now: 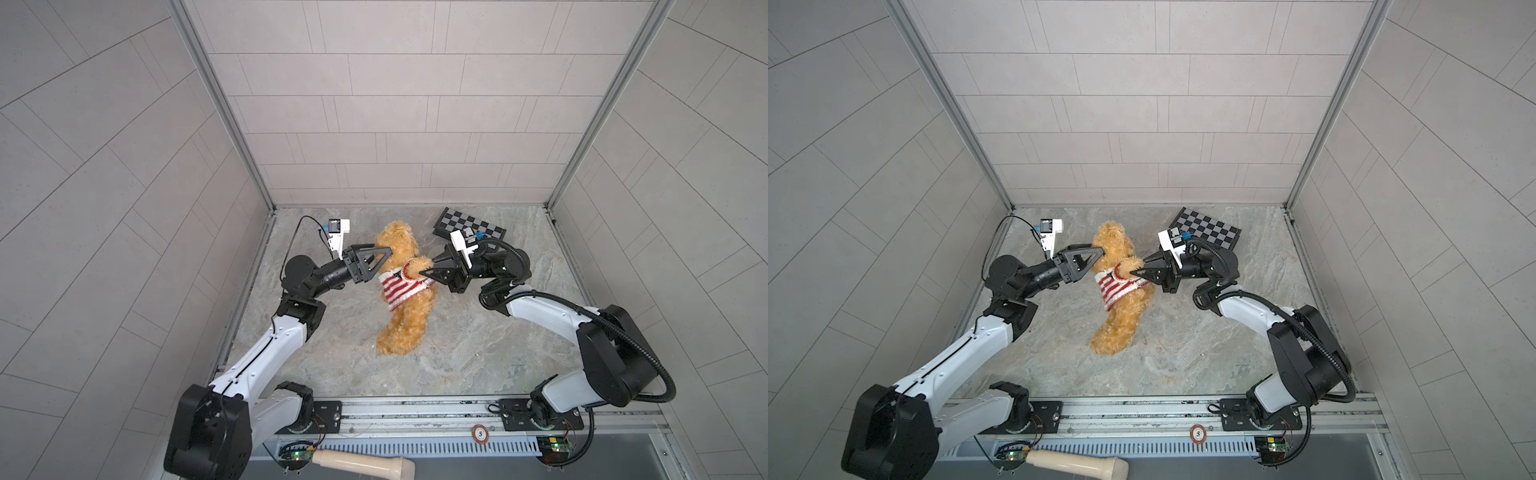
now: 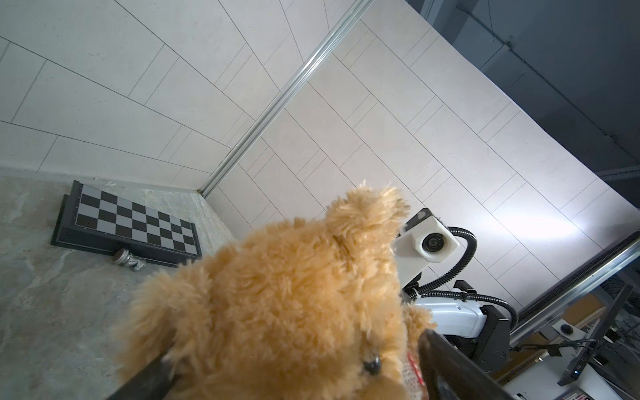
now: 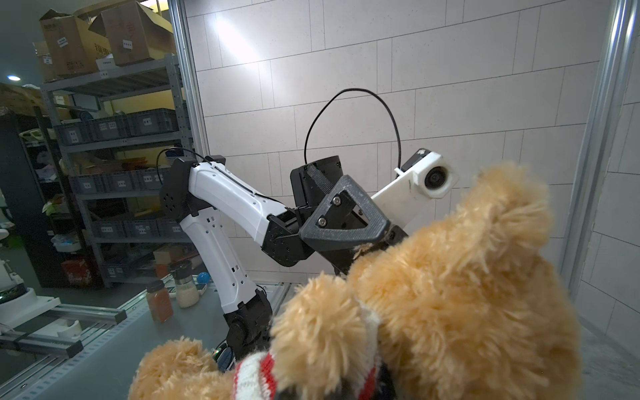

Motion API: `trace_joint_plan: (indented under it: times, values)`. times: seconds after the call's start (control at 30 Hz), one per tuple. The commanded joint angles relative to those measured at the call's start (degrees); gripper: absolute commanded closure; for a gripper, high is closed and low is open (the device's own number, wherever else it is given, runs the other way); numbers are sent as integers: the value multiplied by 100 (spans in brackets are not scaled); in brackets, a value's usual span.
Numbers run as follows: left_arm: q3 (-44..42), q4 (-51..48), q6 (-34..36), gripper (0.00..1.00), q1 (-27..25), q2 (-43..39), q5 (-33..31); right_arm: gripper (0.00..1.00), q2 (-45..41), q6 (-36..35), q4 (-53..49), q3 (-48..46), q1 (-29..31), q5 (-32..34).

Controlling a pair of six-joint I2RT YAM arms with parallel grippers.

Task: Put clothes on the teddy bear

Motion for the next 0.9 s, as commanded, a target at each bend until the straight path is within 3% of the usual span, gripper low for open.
trace_joint_plan:
  times: [0.0, 0.17, 0.23, 0.3, 0.37, 0.47, 0.6, 0.87]
  values:
    - [245, 219, -96, 0, -100, 22, 182, 100, -169, -55, 252, 91, 14, 43]
    - [423, -1894, 1142, 0, -161, -311, -423, 100, -256, -278, 256, -61, -142, 431]
    - [341, -1894, 929, 0, -54, -349, -567, 100, -265, -299, 256, -71, -172, 422]
    - [81, -1077, 150, 0, 214, -260, -512, 100, -283, -318, 257, -79, -172, 396]
    - [-264, 317, -1074, 0, 673, -50, -412, 100, -335, -335, 254, -87, -174, 343]
    - [-520, 2131, -2313, 0, 1066, 393, -125, 100, -517, -345, 243, -168, -187, 372]
    - [-484, 2947, -2690, 0, 911, 718, 127, 100, -801, -417, 247, -299, -198, 502]
    - [-68, 2735, -2249, 0, 260, 344, 577, 100, -948, -342, 248, -282, -207, 547]
